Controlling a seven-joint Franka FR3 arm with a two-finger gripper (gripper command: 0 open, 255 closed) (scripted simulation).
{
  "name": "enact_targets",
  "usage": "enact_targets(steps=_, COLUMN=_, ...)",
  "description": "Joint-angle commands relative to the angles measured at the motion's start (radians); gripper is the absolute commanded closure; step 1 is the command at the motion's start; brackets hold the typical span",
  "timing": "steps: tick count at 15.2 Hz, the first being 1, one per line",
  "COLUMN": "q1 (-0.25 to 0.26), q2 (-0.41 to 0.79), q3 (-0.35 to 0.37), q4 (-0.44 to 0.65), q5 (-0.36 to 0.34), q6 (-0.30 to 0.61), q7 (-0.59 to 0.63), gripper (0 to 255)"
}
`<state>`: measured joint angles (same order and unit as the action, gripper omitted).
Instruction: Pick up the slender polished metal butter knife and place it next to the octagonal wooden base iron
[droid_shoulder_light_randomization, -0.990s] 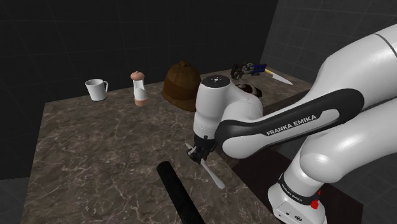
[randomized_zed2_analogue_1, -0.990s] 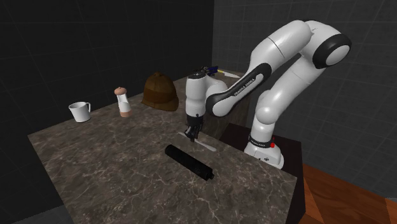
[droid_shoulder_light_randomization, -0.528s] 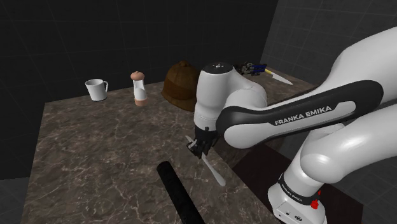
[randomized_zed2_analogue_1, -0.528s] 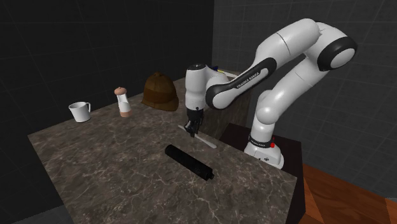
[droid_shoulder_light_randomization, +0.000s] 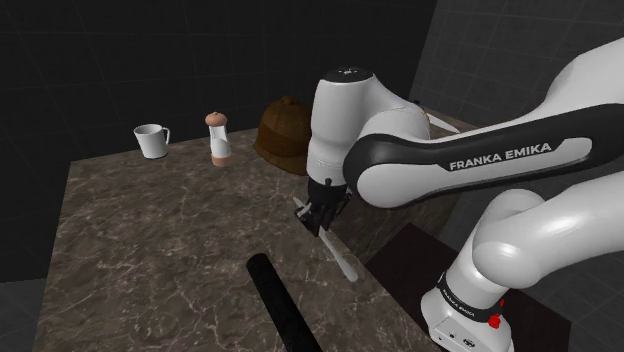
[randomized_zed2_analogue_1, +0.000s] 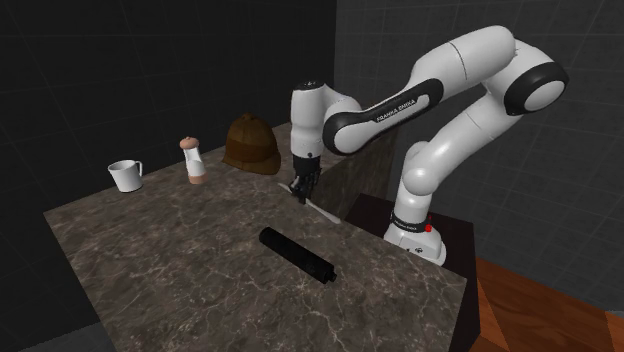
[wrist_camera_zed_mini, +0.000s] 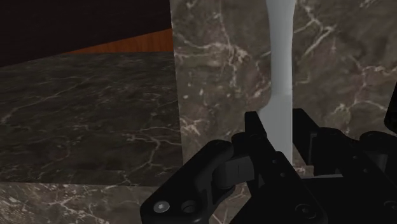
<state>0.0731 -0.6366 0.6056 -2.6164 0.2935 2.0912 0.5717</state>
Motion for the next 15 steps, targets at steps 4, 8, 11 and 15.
enact_targets(steps=4, q1=0.0, q2=-0.025, q3=-0.024, q4=0.051, q5=-0.011, q6=-0.076, q7=-0.004, gripper=255)
enact_targets(steps=8, q1=-0.002, q2=-0.04, q3=-0.042, q4=0.093, q5=-0.021, q6=-0.134, q7=-0.007, gripper=255)
enact_targets(steps=11, q1=-0.003, q2=-0.048, q3=-0.053, q4=0.123, q5=-0.028, q6=-0.17, q7=-0.008, gripper=255)
enact_targets(steps=15, q1=-0.02, q2=-0.108, q3=-0.151, q4=0.055, q5=-0.06, q6=-0.175, q7=-0.112, gripper=255)
